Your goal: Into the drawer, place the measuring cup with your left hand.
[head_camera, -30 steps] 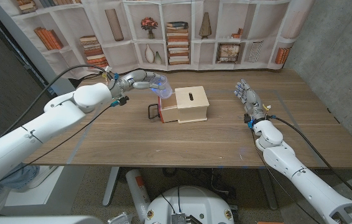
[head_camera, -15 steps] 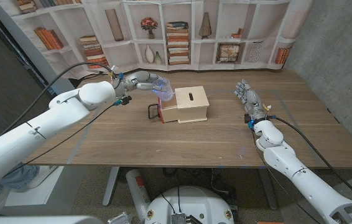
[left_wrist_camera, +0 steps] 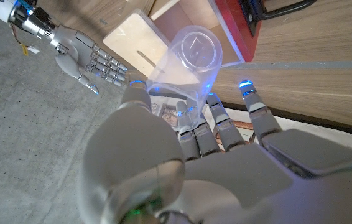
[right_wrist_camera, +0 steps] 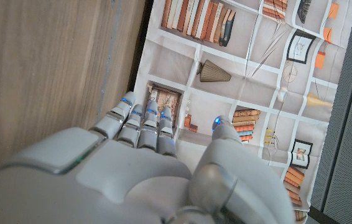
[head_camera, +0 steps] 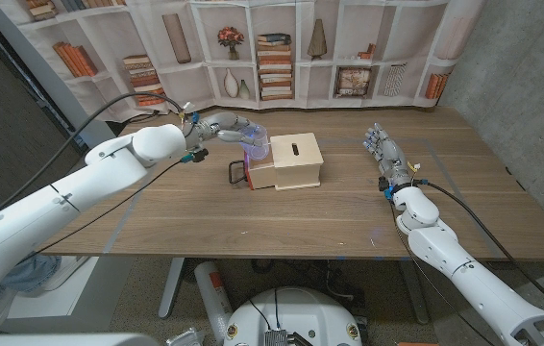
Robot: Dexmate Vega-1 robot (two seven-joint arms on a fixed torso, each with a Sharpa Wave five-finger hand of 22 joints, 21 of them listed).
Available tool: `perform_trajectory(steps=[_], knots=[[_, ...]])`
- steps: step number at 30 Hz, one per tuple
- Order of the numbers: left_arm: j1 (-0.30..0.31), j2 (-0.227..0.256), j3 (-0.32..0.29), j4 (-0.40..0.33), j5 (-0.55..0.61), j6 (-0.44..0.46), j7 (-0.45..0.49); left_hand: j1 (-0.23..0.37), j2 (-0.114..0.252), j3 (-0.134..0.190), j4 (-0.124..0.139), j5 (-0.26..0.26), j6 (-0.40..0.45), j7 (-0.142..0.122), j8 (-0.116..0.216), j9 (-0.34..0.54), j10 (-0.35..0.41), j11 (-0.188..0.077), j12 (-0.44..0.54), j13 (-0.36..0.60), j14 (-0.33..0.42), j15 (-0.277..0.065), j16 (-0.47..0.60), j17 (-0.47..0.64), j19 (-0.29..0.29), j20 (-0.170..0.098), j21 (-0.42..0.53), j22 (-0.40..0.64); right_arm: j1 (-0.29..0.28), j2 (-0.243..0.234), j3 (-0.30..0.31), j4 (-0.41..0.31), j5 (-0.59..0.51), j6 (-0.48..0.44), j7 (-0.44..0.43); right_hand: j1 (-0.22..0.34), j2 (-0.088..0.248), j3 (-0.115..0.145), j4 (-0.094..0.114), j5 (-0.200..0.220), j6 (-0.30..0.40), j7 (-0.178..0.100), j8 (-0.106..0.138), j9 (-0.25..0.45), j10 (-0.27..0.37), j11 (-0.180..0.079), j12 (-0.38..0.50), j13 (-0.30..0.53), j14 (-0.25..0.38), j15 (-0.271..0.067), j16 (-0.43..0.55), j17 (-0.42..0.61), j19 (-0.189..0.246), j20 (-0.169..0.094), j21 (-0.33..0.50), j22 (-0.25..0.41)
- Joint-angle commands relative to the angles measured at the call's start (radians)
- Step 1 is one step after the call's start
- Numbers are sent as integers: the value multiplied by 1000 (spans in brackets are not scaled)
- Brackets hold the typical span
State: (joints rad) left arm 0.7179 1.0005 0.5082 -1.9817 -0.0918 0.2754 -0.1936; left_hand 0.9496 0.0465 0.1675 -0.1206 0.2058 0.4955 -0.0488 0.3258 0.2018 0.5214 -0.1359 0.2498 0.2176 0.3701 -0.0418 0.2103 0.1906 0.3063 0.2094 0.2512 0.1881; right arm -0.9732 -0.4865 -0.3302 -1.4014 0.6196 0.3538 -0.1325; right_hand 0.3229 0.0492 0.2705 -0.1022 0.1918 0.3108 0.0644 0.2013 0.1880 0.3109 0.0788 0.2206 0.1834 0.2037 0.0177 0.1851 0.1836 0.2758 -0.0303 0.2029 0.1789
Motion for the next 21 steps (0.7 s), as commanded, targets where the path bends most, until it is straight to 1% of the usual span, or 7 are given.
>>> perform_trajectory(steps=[1, 14, 21], knots=[[-20, -12, 33, -11, 64, 40, -8, 1, 11, 6, 5, 0, 10, -3, 2, 2, 14, 0, -2, 4, 4, -47, -4, 2, -6, 3, -1, 5, -6, -3, 3, -3, 2, 2, -1, -1, 9, 3, -8, 2, 6, -2, -4, 4, 5, -3, -5, 4, 6, 0, 2, 2, 6, -1, 0, 6], [-25, -28, 41, 2, 69, 38, -20, 1, 10, 6, 5, 0, 12, -1, -1, 1, 12, -1, -6, 4, -4, -43, -7, 2, -14, 4, -6, 5, -18, -8, 8, -10, 7, 1, -2, -1, 9, 3, -9, 2, 7, -3, -4, 4, 5, -4, -5, 4, 7, 0, 2, 1, 7, -1, 0, 6], [-32, -33, 51, 3, 74, 51, -31, 0, 9, 5, 5, 0, 9, -3, -4, 1, 11, 0, -9, 4, -7, -43, -8, 2, -19, 4, -9, 5, -19, -8, 8, -6, 9, 2, 0, -1, 9, 3, -9, 2, 7, -4, -4, 4, 5, -4, -5, 4, 7, 0, 2, 1, 7, -1, 0, 6]])
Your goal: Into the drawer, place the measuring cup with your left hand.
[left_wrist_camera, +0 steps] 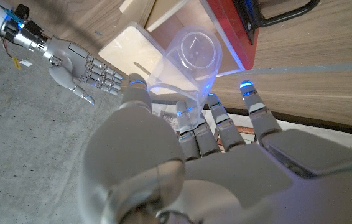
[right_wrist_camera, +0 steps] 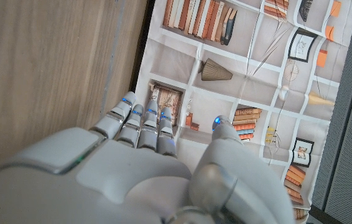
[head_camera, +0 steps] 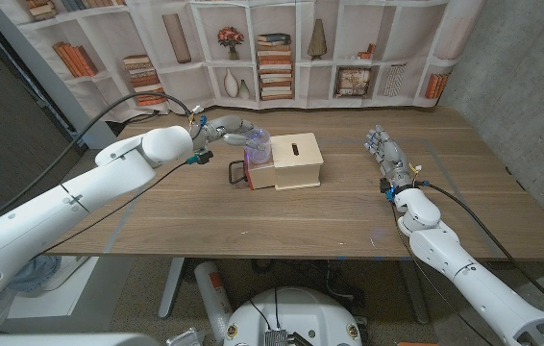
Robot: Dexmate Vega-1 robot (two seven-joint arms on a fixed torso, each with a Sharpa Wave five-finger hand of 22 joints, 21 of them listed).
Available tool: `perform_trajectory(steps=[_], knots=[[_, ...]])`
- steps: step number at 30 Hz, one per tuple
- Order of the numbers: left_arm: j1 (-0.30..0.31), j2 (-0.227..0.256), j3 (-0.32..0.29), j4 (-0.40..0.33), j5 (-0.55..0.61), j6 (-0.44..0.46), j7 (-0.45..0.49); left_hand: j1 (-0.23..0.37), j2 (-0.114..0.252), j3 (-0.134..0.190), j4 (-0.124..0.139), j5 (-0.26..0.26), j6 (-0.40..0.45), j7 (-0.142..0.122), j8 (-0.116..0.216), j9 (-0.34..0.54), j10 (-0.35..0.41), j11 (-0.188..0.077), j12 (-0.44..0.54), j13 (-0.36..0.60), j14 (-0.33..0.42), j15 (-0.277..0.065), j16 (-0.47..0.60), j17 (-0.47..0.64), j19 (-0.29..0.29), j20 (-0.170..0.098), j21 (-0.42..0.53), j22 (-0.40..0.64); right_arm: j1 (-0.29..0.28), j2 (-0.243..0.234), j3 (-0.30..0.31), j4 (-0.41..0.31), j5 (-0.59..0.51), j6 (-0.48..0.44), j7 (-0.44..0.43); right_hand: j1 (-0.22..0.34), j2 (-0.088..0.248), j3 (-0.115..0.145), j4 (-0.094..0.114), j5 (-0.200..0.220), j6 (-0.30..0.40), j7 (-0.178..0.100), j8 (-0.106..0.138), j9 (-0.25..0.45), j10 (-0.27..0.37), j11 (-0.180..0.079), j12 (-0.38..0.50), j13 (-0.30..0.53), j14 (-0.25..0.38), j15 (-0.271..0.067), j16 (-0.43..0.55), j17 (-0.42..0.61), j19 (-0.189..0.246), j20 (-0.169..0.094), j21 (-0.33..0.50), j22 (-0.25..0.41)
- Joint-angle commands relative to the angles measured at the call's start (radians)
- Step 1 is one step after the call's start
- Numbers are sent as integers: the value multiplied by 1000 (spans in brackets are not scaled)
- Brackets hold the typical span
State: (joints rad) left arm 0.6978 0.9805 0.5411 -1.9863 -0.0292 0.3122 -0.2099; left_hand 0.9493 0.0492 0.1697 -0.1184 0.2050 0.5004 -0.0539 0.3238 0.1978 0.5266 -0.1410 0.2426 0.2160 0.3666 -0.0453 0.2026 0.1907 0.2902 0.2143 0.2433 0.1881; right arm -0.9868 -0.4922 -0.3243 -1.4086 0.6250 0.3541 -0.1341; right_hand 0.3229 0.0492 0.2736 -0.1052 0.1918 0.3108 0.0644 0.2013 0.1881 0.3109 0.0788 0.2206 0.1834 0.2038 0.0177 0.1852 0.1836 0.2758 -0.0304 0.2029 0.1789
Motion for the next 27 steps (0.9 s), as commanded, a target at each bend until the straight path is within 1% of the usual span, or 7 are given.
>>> perform_trajectory(steps=[1, 14, 19, 21, 24, 27], knots=[[-12, -14, 19, 9, 13, 16, -16, 0, 6, 3, 3, 1, 4, 2, -2, 5, 6, 5, -1, 5, -5, -38, -1, 2, -3, -1, -1, 5, -5, -2, 2, 1, 4, 2, 2, -1, 9, 0, -6, 2, 7, -3, -3, 4, 4, -4, -5, 4, 6, 1, 2, 1, 6, -1, 0, 6], [-17, -20, 33, 16, 15, 28, -28, -3, 3, 1, 4, 1, 3, 2, -7, 5, 1, 4, -7, 5, -8, -37, -2, 2, -12, -1, -6, 5, -6, -4, 2, 2, 7, -2, 6, -1, 10, -1, -6, 1, 7, -4, -4, 4, 5, -7, -5, 4, 7, 0, 2, 2, 7, 0, 0, 6], [-23, -19, 38, 10, 18, 40, -38, -7, 0, -1, 6, 2, -19, 7, -19, 4, -14, 7, -15, 6, -19, -30, -5, 2, -23, -1, -12, 6, -6, -4, 1, 5, 8, -1, 10, -2, 10, -1, -6, 1, 8, -2, -3, 4, 5, -2, -5, 4, 8, -1, 3, 2, 7, -1, 0, 6], [-26, -19, 41, 8, 20, 47, -42, -9, -2, -3, 7, 2, -21, 7, -22, 4, -24, 14, -20, 6, -28, -27, -8, 2, -30, -1, -15, 6, -5, -3, 1, 7, 9, 0, 11, -2, 10, -1, -6, 1, 8, -2, -3, 4, 6, -3, -5, 4, 8, -1, 3, 2, 7, -1, 0, 6], [-31, -19, 46, 4, 24, 56, -48, -15, -8, -8, 9, 3, -39, 6, -33, 3, -37, 18, -25, 7, -42, -19, -11, 3, -38, 0, -19, 6, -5, -4, 1, 7, 9, -1, 12, -2, 10, -1, -6, 1, 8, -3, -3, 4, 6, -4, -5, 4, 8, -1, 3, 2, 7, -1, 0, 6], [-35, -18, 49, -2, 28, 65, -52, -20, -10, -10, 11, 4, -53, 12, -41, 3, -49, 18, -29, 8, -55, -9, -14, 3, -43, 0, -21, 6, -4, -4, 1, 8, 10, 0, 14, -2, 10, -1, -6, 1, 8, -3, -3, 4, 6, -3, -5, 4, 7, -1, 2, 2, 7, -1, 0, 6]])
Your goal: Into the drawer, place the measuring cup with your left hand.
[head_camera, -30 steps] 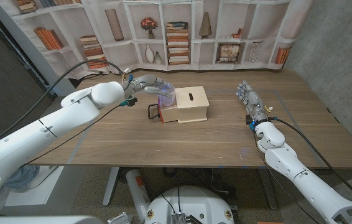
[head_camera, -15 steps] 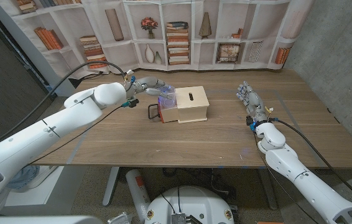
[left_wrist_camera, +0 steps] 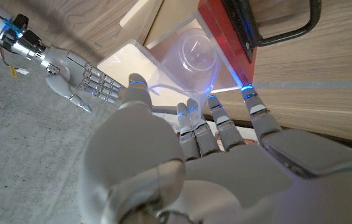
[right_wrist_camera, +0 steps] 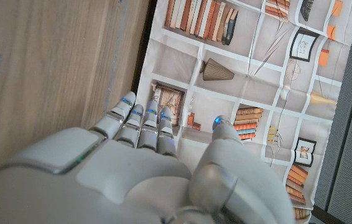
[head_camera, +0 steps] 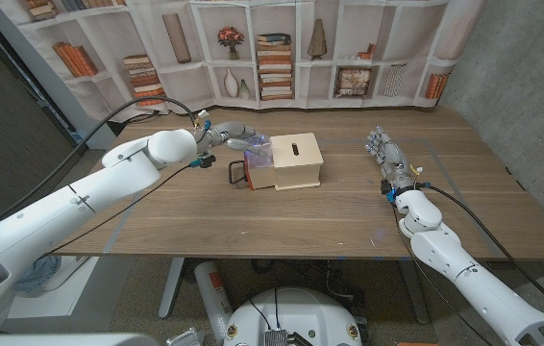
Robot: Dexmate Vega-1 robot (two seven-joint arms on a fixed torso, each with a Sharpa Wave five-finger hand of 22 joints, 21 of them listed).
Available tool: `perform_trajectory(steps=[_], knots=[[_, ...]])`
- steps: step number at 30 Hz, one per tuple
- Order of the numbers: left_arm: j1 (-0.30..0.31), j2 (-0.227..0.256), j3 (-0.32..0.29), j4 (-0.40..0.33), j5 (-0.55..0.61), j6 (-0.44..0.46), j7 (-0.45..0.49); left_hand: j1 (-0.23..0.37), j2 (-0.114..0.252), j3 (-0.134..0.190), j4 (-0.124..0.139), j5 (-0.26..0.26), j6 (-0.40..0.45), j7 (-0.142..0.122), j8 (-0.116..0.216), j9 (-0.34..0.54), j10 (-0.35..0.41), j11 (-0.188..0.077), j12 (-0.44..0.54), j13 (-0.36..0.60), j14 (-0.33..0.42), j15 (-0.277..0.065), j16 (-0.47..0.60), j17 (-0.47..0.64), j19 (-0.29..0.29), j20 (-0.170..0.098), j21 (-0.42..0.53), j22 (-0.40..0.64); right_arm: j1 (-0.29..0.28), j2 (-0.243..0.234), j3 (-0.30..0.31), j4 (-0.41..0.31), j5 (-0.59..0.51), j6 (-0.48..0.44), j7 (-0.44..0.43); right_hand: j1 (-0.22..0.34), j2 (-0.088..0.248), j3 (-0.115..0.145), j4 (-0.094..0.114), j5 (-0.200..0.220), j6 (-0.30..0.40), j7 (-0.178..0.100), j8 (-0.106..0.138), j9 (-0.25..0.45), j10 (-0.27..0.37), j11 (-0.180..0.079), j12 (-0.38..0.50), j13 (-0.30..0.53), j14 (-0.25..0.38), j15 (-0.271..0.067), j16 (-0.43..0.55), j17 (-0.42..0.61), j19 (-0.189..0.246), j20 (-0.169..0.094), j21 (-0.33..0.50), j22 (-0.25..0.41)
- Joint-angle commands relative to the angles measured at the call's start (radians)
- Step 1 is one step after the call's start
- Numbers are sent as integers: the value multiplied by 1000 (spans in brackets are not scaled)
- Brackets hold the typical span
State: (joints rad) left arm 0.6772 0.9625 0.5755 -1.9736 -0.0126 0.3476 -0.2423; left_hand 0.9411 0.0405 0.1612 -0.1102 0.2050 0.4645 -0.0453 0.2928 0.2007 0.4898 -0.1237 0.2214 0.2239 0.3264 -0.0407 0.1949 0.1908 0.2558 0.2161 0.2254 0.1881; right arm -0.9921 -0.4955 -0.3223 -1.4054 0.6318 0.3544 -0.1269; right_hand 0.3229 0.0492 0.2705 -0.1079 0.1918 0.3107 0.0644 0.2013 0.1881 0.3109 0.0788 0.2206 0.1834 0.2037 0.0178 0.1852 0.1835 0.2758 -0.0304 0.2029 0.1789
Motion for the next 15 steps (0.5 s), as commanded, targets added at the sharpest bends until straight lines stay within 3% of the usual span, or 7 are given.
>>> perform_trajectory(steps=[1, 10, 15], knots=[[-16, 1, 16, -16, 14, 33, -22, -13, -2, -2, 3, 5, -20, 3, -12, 0, -16, 2, -9, 0, -17, -13, -6, 3, -10, -1, -4, 6, 1, -1, -1, 5, 3, -1, 7, -2, 10, 2, -4, 1, 9, -4, -3, 4, 6, -3, -5, 4, 7, -1, 2, 2, 7, -1, 0, 6], [-27, -1, 27, -25, 24, 60, -31, -29, -7, -11, 11, 9, -70, 12, -41, 1, -66, 8, -22, 3, -48, 14, -8, 5, -38, -1, -14, 7, 2, -1, -1, 10, 6, 0, 12, -2, 10, 2, -4, 1, 10, -5, -3, 4, 7, -3, -5, 4, 8, -1, 3, 2, 7, -1, 0, 6], [-32, -2, 32, -26, 29, 67, -36, -39, -11, -16, 15, 11, -98, 19, -57, 2, -101, 25, -27, 4, -69, 25, -10, 6, -51, -1, -17, 8, 2, -1, 0, 12, 9, 1, 14, -2, 10, 2, -4, 1, 10, -4, -3, 4, 7, -2, -5, 4, 9, -1, 3, 2, 7, 0, 0, 6]])
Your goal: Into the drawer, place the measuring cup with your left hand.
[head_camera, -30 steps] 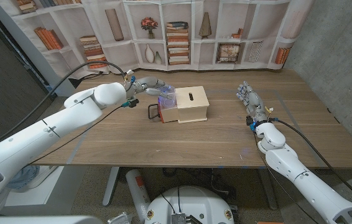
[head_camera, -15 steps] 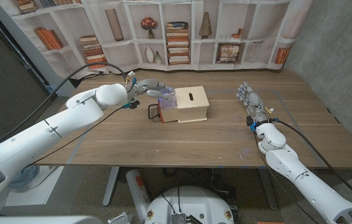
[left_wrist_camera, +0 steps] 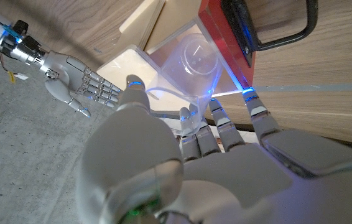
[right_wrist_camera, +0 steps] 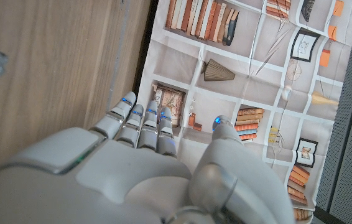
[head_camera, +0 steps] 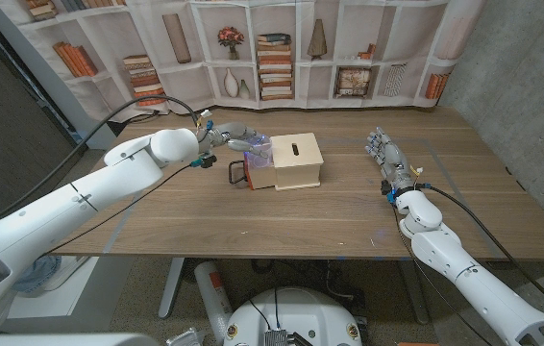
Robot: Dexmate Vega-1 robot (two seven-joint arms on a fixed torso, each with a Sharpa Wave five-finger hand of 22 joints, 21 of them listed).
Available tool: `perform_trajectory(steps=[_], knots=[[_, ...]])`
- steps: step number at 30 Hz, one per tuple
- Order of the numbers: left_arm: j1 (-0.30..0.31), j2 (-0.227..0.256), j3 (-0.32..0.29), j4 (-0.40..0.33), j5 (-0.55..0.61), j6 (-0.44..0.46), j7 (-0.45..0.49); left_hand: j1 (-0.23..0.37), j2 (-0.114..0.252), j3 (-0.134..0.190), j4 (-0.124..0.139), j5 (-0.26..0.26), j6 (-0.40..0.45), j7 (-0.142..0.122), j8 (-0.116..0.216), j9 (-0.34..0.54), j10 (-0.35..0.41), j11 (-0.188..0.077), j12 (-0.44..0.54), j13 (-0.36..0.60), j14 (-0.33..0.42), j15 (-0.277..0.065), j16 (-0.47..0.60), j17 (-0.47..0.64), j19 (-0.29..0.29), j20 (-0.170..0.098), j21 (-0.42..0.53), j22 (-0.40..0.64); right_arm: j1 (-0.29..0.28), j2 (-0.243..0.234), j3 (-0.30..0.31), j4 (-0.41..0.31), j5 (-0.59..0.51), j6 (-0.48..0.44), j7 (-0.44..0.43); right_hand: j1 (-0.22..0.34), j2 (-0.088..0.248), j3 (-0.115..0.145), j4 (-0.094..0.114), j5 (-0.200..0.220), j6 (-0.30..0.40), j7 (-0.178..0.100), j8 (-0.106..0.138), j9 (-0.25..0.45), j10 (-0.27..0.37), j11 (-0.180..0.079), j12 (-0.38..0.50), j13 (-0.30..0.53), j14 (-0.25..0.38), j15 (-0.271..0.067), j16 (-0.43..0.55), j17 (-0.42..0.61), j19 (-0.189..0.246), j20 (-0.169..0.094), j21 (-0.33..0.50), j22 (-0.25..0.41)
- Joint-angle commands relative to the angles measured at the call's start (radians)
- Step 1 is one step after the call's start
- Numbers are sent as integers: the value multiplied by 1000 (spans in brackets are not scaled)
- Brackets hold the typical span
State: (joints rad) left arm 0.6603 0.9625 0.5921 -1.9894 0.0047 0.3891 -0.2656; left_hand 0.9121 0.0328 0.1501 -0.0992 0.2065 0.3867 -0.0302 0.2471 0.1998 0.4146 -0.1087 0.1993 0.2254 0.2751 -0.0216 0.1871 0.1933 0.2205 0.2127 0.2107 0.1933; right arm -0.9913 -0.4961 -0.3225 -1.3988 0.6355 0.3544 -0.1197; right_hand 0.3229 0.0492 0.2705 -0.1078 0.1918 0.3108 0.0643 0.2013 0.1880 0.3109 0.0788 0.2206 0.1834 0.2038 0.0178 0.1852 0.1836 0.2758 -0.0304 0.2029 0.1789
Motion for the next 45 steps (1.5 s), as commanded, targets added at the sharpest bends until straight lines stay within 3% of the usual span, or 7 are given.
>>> perform_trajectory(steps=[1, 7, 45], knots=[[-15, -2, 16, -11, 11, 26, -13, -12, -4, -6, 5, 11, -29, 7, -16, 3, -33, 8, -6, 3, -23, 10, -3, 3, -17, 3, -2, 3, 1, 0, 1, 6, 6, 1, 7, -2, 10, 2, -4, 1, 10, -4, -3, 4, 6, -2, -5, 4, 9, -1, 3, 2, 7, 0, 0, 6], [-18, 0, 19, -14, 14, 34, -17, -17, -6, -9, 7, 14, -70, 8, -34, 3, -69, 18, -10, 3, -51, 22, -5, 4, -33, 3, -6, 3, 1, -1, 1, 8, 7, 1, 10, -3, 10, 2, -4, 1, 10, -5, -3, 4, 8, -2, -5, 4, 9, 0, 3, 2, 7, 0, 0, 6], [-70, 10, 63, -32, 51, 103, -93, -62, -39, -44, 21, 31, -221, 33, -67, 3, -227, 49, -15, -1, -169, 62, -6, 5, -140, 3, -20, 1, 5, 3, 0, 9, 4, 6, 7, -3, 12, 1, -5, 1, 11, -5, -3, 4, 7, 0, -5, 4, 9, 0, 2, 2, 7, 1, 0, 6]])
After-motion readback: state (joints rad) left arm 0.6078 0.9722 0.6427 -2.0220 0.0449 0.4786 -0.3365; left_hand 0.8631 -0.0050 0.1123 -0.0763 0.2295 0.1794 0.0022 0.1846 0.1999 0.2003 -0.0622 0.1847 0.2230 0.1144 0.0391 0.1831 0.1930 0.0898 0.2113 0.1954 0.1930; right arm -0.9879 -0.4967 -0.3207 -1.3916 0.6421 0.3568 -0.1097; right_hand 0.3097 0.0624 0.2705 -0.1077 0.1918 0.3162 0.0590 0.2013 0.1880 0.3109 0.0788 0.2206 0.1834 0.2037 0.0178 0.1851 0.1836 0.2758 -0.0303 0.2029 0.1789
